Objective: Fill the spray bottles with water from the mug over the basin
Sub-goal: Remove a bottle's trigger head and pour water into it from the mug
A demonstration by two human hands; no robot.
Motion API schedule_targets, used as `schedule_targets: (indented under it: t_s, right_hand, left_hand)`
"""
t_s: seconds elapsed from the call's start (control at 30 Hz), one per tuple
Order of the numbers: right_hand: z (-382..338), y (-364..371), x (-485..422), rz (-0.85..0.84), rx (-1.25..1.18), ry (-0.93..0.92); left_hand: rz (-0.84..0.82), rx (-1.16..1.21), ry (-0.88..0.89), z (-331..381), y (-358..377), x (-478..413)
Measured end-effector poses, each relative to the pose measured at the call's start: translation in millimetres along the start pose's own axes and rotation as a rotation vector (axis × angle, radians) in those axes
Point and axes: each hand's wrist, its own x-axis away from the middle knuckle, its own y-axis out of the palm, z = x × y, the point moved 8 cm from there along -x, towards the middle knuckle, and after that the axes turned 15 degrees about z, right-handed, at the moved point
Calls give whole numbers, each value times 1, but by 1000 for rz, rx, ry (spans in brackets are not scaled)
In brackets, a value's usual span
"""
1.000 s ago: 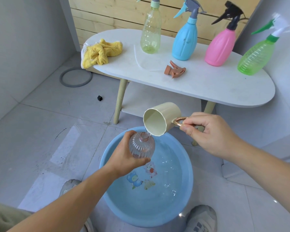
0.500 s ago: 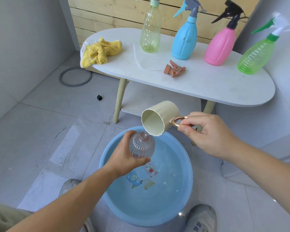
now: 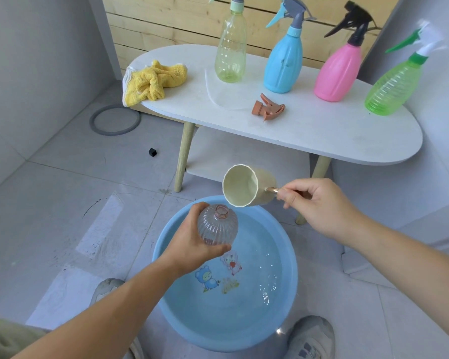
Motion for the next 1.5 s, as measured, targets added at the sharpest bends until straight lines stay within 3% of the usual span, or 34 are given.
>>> schedule_targets:
  t_s: [0.17,0.27,0.37,0.57,0.83,1.0,1.07,1.2,1.37,1.5]
  right_hand:
    - [47,5,-1,15,50,183]
    - [64,16,4,-49,204,180]
    - [67,22,7,-101,370,70]
    - [44,37,14,-176,533,-322]
    - [19,34,24,-85,664,-661]
    - [-2,32,39,-49,746,-757]
    - [-7,27,41,-26,705,-710]
    - [1,-2,28,48,461,-280]
    - [11,-53,7,212,229,43]
    - [16,-94,-8,353,-242,321]
  left_hand:
    - [13,-6,-10,-3,-3,0]
    - [16,-14,-13,-4,-4,0]
    - [11,-16,-11,-4,-3,0]
    - [5,-9,-9,2,-2,1]
    - [16,37,-16,9,-5,2]
    - [27,48,14,21,-9,2]
    - [38,60,20,31,-13,4]
    - [42,95,58,57,-19,5]
    - [28,111,127,88,-28,-2]
    - [23,103,180,115,-32,-12]
